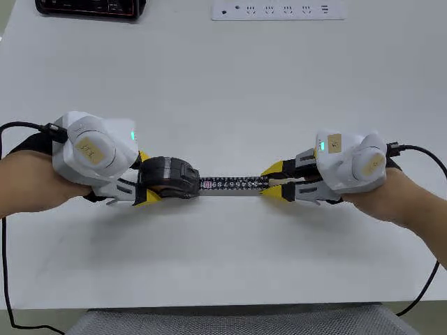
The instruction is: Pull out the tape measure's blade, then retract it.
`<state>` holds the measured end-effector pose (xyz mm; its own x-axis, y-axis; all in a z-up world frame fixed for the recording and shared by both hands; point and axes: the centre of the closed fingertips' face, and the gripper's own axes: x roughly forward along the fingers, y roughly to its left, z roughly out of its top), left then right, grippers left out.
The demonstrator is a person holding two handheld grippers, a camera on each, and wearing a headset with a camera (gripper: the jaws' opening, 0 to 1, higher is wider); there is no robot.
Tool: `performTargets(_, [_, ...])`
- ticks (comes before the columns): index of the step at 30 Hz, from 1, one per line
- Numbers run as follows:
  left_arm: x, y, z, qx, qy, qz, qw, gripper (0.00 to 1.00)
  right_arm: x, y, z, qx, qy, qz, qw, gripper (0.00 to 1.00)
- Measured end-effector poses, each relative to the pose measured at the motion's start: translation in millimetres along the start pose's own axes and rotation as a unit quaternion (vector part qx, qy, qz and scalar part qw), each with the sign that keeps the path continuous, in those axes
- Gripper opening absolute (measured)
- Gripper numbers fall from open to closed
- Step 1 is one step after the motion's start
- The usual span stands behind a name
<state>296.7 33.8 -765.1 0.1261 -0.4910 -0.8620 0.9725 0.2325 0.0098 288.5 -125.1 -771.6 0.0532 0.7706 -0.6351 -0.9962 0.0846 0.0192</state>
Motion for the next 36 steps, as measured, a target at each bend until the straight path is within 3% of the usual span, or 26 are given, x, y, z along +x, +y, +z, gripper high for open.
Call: performTargets(36, [0.7, -0.5, 0.8, 0.004, 0.005, 0.0, 1.0, 0.27, -30.4, -4.2, -26.9, 0.002, 0.03, -0.015, 0.9994, 0.09])
